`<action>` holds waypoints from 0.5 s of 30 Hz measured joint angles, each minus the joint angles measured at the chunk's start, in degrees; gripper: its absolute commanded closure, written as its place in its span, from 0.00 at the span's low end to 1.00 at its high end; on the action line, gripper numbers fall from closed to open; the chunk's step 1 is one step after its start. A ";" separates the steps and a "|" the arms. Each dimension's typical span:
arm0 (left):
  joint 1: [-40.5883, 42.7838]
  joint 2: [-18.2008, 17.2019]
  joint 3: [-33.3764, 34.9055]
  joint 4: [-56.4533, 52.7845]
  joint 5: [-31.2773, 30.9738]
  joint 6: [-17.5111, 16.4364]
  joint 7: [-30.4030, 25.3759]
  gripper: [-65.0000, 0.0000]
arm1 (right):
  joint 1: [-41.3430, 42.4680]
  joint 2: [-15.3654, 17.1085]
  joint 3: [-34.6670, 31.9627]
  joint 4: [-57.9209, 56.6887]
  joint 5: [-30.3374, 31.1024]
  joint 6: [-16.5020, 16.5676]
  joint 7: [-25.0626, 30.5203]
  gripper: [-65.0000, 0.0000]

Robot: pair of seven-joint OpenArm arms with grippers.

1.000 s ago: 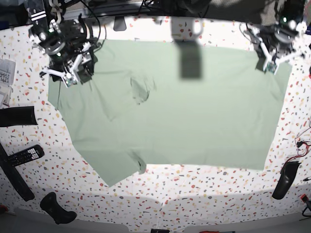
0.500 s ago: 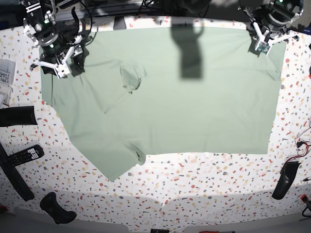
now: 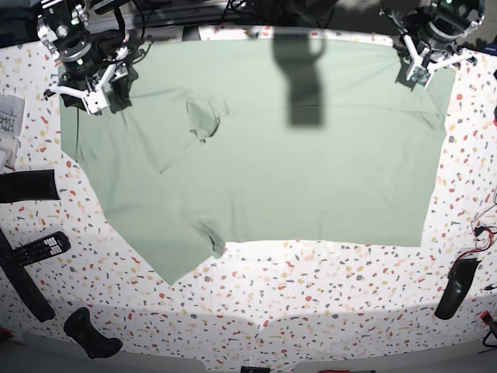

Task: Fold the T-shirt properly
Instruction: 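Pull the held shirt with both grippers back toward the robot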

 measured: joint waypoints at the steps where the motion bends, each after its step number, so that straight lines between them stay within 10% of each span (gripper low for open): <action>1: 0.02 0.00 0.00 0.07 -0.02 0.00 0.04 0.79 | -0.15 -0.02 -0.02 0.42 -0.26 -0.07 -0.55 0.50; 15: 0.52 0.26 0.26 7.69 11.96 8.41 2.47 0.79 | -1.49 -0.04 -0.48 7.30 -7.89 -6.84 -8.55 0.50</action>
